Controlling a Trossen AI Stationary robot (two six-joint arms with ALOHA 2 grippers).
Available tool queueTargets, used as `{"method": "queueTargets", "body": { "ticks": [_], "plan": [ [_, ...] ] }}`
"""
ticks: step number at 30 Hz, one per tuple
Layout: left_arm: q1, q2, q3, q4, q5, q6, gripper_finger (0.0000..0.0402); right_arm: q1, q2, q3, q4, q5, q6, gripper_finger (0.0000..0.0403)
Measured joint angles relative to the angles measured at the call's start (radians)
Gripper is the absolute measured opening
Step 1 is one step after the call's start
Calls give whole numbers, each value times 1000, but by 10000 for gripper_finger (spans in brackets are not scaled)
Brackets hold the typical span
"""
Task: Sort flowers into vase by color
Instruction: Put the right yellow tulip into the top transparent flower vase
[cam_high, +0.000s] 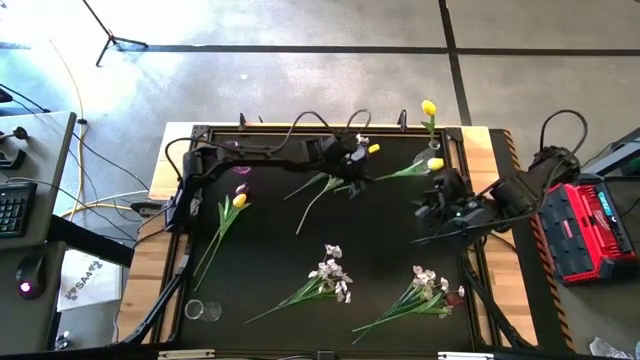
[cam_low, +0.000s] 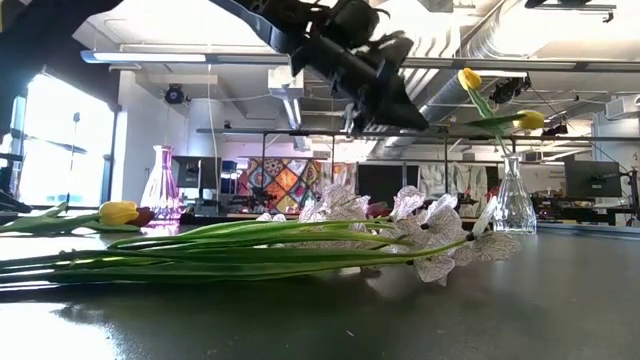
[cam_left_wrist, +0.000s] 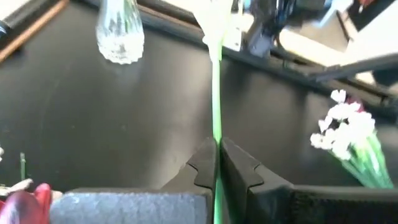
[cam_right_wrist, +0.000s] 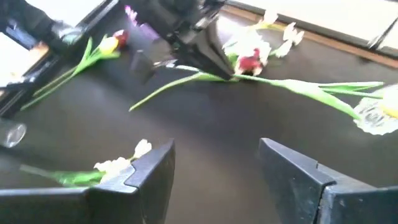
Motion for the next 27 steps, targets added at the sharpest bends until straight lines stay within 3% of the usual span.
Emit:
{"method": "queueTargets", "body": {
  "ticks": [7,16,22,27],
  "plan": [
    [31,-54,1,38,1,-49,0,0,-4,-42,-16,63,45,220],
    [61,-143,0,60,0,-110,0,0,-86,-292,214,18,103,220],
    [54,-236,-1,154,1,-143,0,-5,-184,-407,534,161,-21,220],
    [20,-306,-113,271,-35,-151,0,-54,-240,-444,710,298,-193,220]
  ]
}}
